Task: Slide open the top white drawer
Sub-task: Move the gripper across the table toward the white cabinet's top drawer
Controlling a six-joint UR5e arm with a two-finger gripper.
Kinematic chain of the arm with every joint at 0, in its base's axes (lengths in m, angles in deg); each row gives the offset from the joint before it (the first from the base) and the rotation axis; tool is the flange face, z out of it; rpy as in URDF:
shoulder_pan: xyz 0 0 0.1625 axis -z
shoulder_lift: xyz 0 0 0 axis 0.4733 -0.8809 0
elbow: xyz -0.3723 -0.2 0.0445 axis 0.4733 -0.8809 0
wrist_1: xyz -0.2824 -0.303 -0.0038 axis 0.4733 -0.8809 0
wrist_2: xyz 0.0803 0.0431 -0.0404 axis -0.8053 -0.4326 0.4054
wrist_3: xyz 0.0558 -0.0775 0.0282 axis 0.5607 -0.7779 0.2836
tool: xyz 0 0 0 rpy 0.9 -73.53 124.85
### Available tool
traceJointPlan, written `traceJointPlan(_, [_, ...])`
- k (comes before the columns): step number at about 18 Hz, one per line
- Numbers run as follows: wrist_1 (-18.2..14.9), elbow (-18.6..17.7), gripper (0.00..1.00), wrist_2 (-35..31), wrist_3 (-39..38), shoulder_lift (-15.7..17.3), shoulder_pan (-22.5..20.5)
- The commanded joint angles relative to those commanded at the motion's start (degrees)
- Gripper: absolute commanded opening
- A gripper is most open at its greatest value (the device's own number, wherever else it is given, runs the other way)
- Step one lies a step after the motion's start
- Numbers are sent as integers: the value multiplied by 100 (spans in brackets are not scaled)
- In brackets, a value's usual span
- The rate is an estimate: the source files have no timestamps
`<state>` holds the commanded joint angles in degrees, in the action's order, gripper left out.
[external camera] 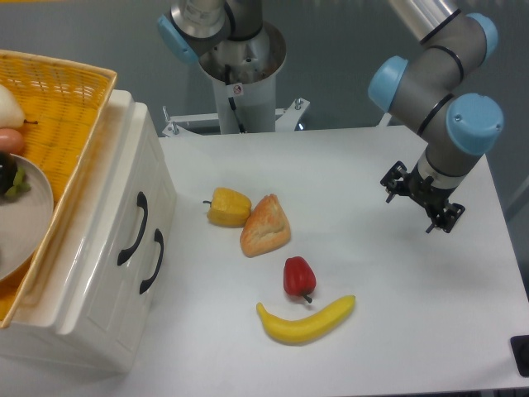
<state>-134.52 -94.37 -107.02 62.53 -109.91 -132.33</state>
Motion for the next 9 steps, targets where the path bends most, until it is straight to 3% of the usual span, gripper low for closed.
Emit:
traceJointPlan(6, [35, -9, 100, 192, -18, 70, 88])
traceJointPlan(9, [105, -236, 100, 448, -9, 123, 35])
